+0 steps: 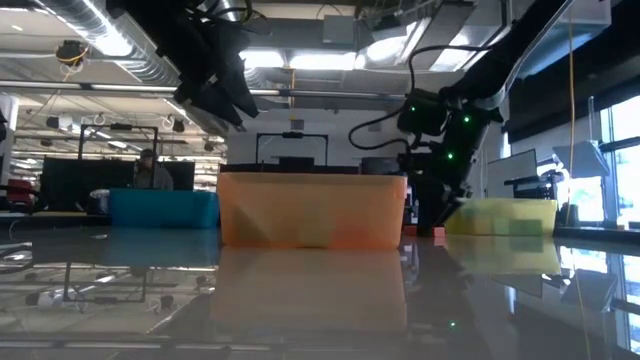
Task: Sort blocks by size
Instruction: Put the orange rectangular block into the blue bin
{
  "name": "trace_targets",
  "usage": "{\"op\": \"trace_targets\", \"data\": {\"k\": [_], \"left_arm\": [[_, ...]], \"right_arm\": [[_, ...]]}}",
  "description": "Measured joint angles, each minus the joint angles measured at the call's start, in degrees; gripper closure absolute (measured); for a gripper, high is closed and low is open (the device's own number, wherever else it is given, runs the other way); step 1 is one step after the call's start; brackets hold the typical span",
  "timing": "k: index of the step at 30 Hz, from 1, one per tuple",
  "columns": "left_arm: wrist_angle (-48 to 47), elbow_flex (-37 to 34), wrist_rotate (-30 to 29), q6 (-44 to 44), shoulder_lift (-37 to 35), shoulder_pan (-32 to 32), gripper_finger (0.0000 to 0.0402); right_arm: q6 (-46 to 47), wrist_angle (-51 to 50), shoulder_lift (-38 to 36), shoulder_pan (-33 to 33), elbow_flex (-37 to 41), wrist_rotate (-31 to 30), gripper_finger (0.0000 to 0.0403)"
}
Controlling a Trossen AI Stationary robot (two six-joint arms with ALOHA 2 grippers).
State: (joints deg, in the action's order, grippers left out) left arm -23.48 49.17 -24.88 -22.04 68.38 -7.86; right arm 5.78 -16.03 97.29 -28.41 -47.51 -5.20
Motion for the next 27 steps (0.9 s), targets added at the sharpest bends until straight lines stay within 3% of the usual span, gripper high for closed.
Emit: {"op": "trace_targets", "data": {"k": [6, 13, 17, 22, 27], "left_arm": [[0.11, 0.00, 0.04, -1.72, 0.02, -0.48, 0.0164], [1.02, 0.00, 0.13, 0.61, 0.02, 0.17, 0.0164], [5.25, -0.02, 0.26, 5.06, 0.04, 1.18, 0.0164], [10.68, -0.04, 1.06, 13.76, 0.34, 1.98, 0.0164], [15.13, -0.04, 6.58, 25.13, 2.28, 2.27, 0.0164]], "right_arm": [[-1.91, 0.68, 0.10, -0.01, -0.25, 0.84, 0.0276], [-4.69, -0.10, -2.16, 0.34, -1.60, 2.64, 0.0277], [-5.30, 0.99, -5.35, 0.41, -4.21, 7.30, 0.0277], [-6.29, 1.62, -6.28, 1.97, -7.50, 17.93, 0.0272], [-6.50, 5.19, -6.28, 5.28, -8.66, 27.28, 0.0272]]}}
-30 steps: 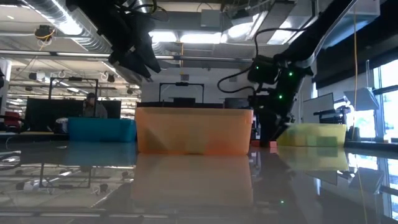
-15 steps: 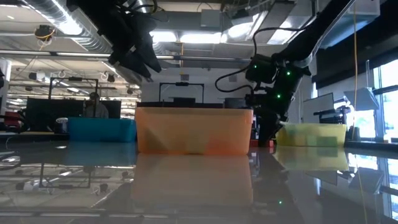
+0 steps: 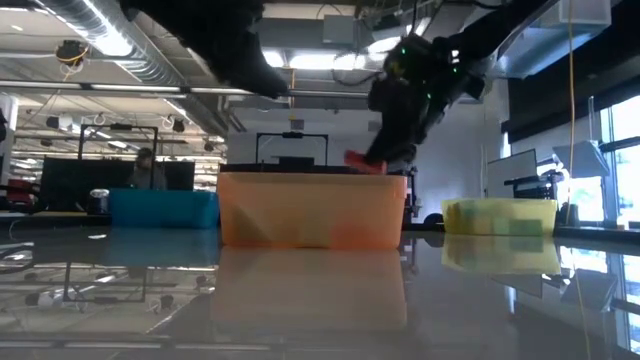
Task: Sort blocks by size
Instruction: Put the orange rectangular block into the blue bin
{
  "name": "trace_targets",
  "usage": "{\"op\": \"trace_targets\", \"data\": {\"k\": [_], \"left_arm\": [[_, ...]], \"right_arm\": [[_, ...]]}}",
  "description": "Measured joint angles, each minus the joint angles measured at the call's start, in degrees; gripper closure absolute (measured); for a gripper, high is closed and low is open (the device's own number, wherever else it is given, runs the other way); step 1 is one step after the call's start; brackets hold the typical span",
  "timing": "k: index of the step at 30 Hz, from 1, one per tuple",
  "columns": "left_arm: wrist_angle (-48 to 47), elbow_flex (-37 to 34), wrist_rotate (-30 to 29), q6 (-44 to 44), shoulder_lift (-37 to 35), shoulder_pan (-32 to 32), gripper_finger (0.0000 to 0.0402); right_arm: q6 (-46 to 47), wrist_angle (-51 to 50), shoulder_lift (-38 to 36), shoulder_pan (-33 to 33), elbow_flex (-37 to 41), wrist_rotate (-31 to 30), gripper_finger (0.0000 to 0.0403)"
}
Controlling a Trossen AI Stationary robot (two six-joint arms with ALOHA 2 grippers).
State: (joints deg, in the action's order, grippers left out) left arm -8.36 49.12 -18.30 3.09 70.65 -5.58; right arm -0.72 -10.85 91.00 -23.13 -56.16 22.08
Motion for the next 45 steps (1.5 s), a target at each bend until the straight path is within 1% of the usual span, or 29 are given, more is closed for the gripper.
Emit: {"op": "trace_targets", "data": {"k": [4, 8, 12, 14, 16, 19, 24, 26, 30, 33, 36, 41, 45], "left_arm": [[4.98, 0.00, 5.48, 7.63, 3.10, 0.00, 0.0164], [9.69, 0.00, 9.70, 15.63, 6.49, 0.41, 0.0164], [13.16, 0.00, 10.75, 22.17, 9.28, 1.73, 0.0164], [15.35, 0.00, 11.16, 24.16, 10.82, 2.43, 0.0164], [15.77, 0.00, 12.25, 25.98, 12.03, 3.26, 0.0164], [17.13, 0.00, 12.39, 28.61, 13.68, 4.35, 0.0164], [19.36, 0.02, 12.40, 31.71, 15.79, 5.75, 0.0164], [20.12, 0.02, 12.36, 31.95, 16.79, 6.12, 0.0164], [22.11, 0.02, 12.37, 32.51, 17.93, 6.78, 0.0166], [23.13, 0.02, 12.39, 34.08, 18.10, 7.13, 0.0180], [24.12, 0.02, 12.43, 34.72, 18.10, 7.14, 0.0203], [24.36, 0.02, 12.38, 35.04, 18.10, 6.97, 0.0257], [24.33, 0.04, 12.55, 35.22, 18.07, 6.61, 0.0307]], "right_arm": [[0.20, 3.86, -0.01, 3.00, -0.15, 3.81, 0.0272], [0.44, 5.93, 0.10, 5.62, -0.15, 6.06, 0.0272], [0.62, 7.11, 0.11, 7.32, -0.15, 7.77, 0.0272], [0.67, 7.91, 0.11, 7.96, -0.15, 8.93, 0.0272], [0.92, 8.60, 0.11, 8.71, -0.15, 9.03, 0.0272], [1.02, 8.59, 0.11, 9.12, -0.15, 10.04, 0.0272], [2.17, 9.90, 0.11, 9.33, -0.15, 11.98, 0.0272], [2.44, 10.42, 0.11, 9.31, -0.14, 13.48, 0.0272], [3.33, 11.17, 0.15, 9.31, -0.11, 14.07, 0.0272], [3.42, 10.80, 0.15, 9.33, -0.11, 14.59, 0.0272], [3.69, 10.99, 0.15, 9.31, -0.11, 15.07, 0.0272], [3.79, 10.97, 0.15, 9.31, -0.11, 15.29, 0.0272], [4.75, 10.85, 0.15, 9.31, -0.11, 17.51, 0.0272]]}}
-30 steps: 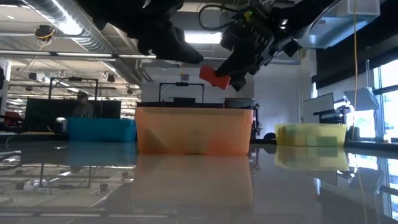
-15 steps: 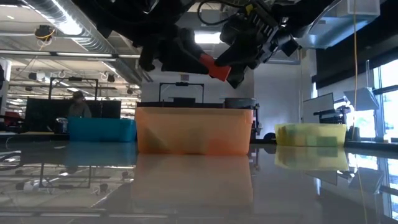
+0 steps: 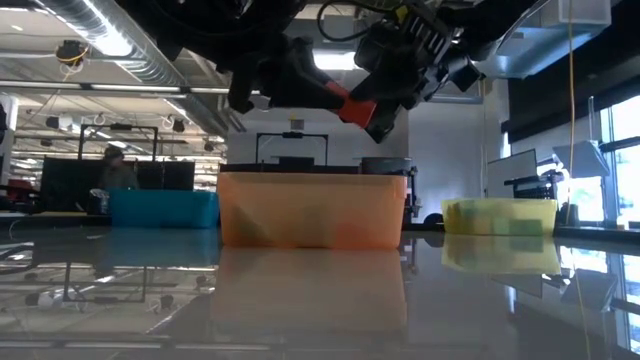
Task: Sort blocks by size
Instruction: Put the orange rectangular block into the blue bin
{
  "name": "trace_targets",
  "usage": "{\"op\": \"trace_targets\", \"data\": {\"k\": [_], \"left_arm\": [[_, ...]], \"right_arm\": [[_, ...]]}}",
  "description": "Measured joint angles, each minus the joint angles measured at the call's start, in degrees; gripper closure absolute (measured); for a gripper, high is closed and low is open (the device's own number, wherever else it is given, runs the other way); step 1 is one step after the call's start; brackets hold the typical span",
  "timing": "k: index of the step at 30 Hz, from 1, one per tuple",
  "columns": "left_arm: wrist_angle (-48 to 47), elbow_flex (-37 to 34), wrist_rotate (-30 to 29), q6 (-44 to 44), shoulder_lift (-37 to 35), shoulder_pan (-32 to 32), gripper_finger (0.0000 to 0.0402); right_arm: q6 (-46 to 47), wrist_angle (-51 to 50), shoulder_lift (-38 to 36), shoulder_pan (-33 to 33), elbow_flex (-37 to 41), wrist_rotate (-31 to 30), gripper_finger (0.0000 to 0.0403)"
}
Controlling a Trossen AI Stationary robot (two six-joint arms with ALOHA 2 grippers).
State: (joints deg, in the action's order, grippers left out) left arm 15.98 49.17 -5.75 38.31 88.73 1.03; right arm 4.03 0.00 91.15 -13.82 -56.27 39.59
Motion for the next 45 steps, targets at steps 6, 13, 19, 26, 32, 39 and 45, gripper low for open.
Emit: {"op": "trace_targets", "data": {"k": [6, 13, 19, 26, 32, 39, 45], "left_arm": [[-0.31, 0.00, -0.07, 2.74, 0.00, 0.30, 0.0358], [-1.48, -0.02, -0.34, -2.46, -1.05, 0.53, 0.0355], [-10.18, -0.02, -2.29, -11.66, -7.35, 0.75, 0.0359], [-26.31, 0.00, -13.14, -25.01, -16.57, -0.73, 0.0348], [-41.68, 0.00, -23.50, -35.65, -21.77, -5.43, 0.0357], [-54.81, 0.00, -30.46, -45.76, -22.64, -14.29, 0.0347], [-58.71, 0.00, -30.79, -51.77, -22.62, -23.22, 0.0354]], "right_arm": [[2.14, 0.14, 0.00, 0.02, 0.00, -0.36, 0.0260], [1.14, -1.79, -0.96, -1.31, -0.04, 0.41, 0.0176], [-2.07, -11.86, -6.99, -6.70, -0.07, 0.18, 0.0125], [-3.42, -13.43, -9.61, -10.38, -0.07, -10.69, 0.0110], [-4.50, -13.15, -7.44, -10.14, -0.09, -16.27, 0.0110], [-4.44, -12.35, -3.55, -10.14, -0.04, -18.17, 0.0110], [-3.81, -10.12, -0.51, -10.14, -0.04, -18.53, 0.0110]]}}
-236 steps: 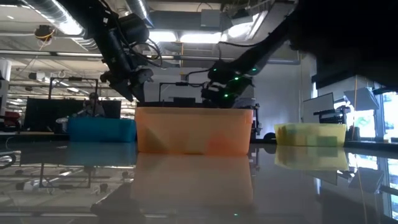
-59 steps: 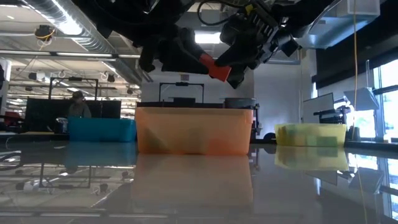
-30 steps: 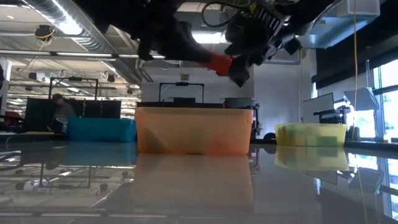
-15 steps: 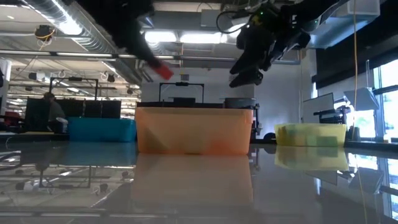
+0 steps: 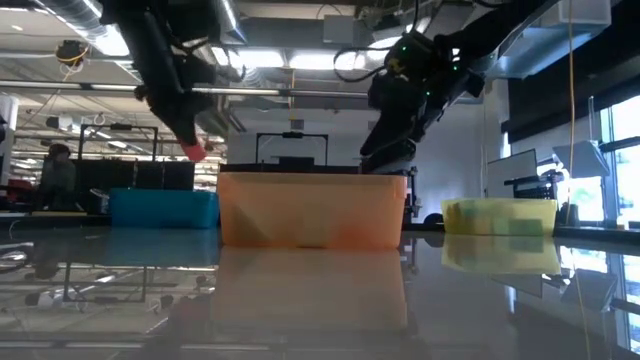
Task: Sort blocks by size
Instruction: Put the orange rectangular block into the blue bin
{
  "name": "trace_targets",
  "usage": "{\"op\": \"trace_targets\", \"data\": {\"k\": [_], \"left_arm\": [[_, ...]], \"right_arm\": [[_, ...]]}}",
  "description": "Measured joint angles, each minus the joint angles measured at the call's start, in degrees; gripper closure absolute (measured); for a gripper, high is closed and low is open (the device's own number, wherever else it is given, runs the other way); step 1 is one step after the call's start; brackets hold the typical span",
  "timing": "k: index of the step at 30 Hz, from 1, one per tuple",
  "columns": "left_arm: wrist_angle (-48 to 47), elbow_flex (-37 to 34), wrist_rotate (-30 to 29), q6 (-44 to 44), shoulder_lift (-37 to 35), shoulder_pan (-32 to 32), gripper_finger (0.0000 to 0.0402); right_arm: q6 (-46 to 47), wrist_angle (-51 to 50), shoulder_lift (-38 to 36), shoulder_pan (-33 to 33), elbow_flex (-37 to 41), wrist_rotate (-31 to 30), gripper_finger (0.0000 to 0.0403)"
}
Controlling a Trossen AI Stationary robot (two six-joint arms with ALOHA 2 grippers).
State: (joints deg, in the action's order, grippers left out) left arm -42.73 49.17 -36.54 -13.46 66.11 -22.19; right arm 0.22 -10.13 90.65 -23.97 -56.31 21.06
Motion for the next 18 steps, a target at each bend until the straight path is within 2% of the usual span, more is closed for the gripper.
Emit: {"op": "trace_targets", "data": {"k": [10, 14, 18], "left_arm": [[1.12, 0.00, 0.05, -4.18, 4.85, -10.20, 0.0343], [2.30, 0.00, 0.11, -7.37, 7.18, -12.26, 0.0339], [2.74, 0.00, 0.54, -5.85, 7.78, -13.16, 0.0313]], "right_arm": [[0.60, 0.28, 1.34, 0.00, 0.00, -0.02, 0.0110], [0.60, 0.37, 1.34, 0.00, 0.00, -0.02, 0.0110], [0.60, 0.43, 1.34, 0.00, 0.00, -0.02, 0.0110]]}}
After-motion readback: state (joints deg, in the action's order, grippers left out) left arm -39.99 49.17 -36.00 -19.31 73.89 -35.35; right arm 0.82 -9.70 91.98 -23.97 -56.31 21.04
